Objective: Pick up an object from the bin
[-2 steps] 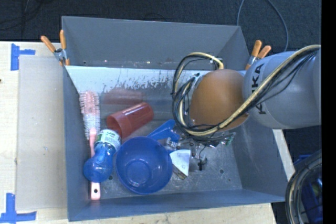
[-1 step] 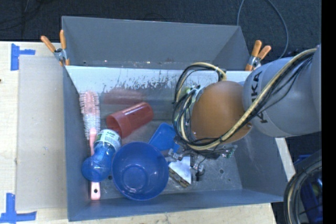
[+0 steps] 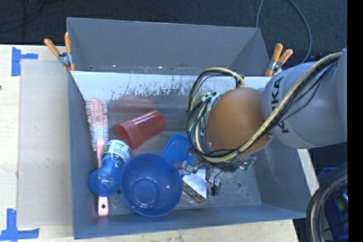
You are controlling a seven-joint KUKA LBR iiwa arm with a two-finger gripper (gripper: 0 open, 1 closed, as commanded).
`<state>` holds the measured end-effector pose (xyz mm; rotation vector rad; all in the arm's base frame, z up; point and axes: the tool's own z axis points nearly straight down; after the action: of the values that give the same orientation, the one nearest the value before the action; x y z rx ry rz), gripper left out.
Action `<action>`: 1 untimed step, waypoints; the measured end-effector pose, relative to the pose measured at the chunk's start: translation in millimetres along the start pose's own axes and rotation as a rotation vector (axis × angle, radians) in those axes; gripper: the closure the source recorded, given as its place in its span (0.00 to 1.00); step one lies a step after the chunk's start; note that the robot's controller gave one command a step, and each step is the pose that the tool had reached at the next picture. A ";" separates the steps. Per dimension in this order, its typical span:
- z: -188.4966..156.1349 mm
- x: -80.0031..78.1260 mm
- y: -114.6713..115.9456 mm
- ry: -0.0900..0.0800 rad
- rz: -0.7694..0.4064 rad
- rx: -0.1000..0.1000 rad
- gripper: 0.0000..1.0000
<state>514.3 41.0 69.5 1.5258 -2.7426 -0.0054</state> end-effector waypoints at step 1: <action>-2.3 0.0 0.2 0.000 0.000 0.000 1.00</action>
Offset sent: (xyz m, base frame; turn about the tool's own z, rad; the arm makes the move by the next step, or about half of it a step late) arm -0.0002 0.0001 0.0599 -0.0001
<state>514.1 41.1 71.8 1.5260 -2.7422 -0.0057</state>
